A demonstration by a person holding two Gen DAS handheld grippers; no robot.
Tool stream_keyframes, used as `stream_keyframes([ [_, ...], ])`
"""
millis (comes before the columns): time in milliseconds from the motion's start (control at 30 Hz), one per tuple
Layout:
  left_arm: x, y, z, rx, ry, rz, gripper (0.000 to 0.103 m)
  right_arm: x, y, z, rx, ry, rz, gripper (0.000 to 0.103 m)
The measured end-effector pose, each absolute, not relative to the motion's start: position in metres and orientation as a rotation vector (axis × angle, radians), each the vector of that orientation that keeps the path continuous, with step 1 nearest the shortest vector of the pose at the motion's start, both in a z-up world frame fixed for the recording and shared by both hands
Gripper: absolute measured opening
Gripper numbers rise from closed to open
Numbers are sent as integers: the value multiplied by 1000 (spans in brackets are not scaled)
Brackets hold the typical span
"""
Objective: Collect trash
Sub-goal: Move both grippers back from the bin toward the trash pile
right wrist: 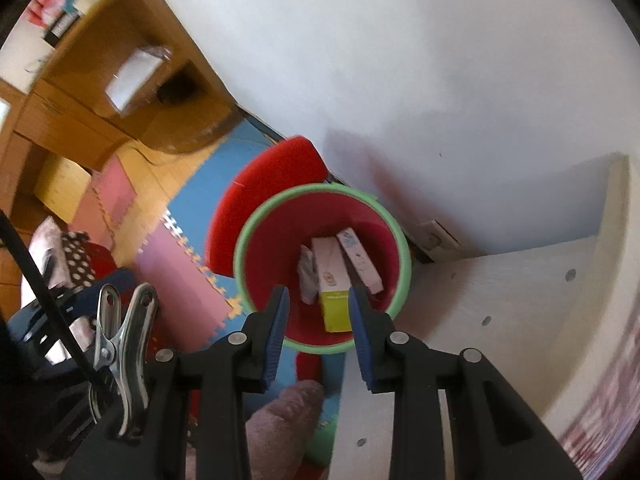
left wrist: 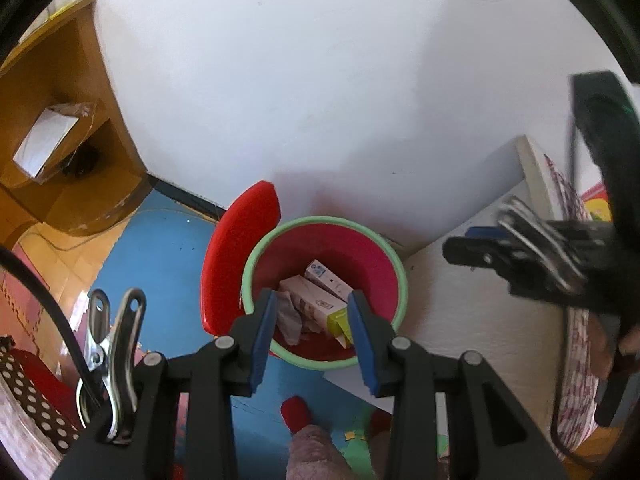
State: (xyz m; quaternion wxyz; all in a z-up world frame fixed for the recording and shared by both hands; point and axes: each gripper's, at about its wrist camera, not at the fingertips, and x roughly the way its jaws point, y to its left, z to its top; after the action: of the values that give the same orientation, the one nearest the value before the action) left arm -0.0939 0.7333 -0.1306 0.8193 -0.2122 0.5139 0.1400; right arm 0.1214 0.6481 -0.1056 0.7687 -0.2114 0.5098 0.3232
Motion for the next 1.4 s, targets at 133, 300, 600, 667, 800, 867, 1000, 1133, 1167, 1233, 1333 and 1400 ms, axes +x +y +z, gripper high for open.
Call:
stream_keyframes([
  [133,-85,725,-118,-419,1107,270,38,103,631,-84,-403,1059,726,32],
  [300,-78,710,-101,-380,1108,243,38,83,600,-56,-336,989,732,32],
  [600,-63,663,-57,-264,1085,183,38,53,528,-12,-198,862,717,32],
  [667,-59,647,-51,-245,1080,165,38,46,507,-6,-172,841,700,32],
  [800,-53,608,-40,-217,1078,128,38,34,463,0,-130,813,655,32],
  [867,-50,587,-36,-205,1079,101,38,29,444,1,-114,803,637,32],
  [1000,-49,546,-26,-158,1068,59,38,16,396,5,-73,775,593,32],
  [1133,-50,503,-17,-124,1060,9,38,0,344,7,-22,750,540,32],
  [1167,-50,489,-14,-110,1057,-8,38,-4,333,7,-12,746,527,32],
  [1233,-49,467,-10,-90,1052,-31,38,-14,305,6,16,736,494,32],
  [1333,-48,431,-4,-66,1050,-71,38,-26,263,4,55,729,446,32],
  [1400,-48,405,-1,-56,1050,-98,38,-33,240,3,72,725,419,32],
])
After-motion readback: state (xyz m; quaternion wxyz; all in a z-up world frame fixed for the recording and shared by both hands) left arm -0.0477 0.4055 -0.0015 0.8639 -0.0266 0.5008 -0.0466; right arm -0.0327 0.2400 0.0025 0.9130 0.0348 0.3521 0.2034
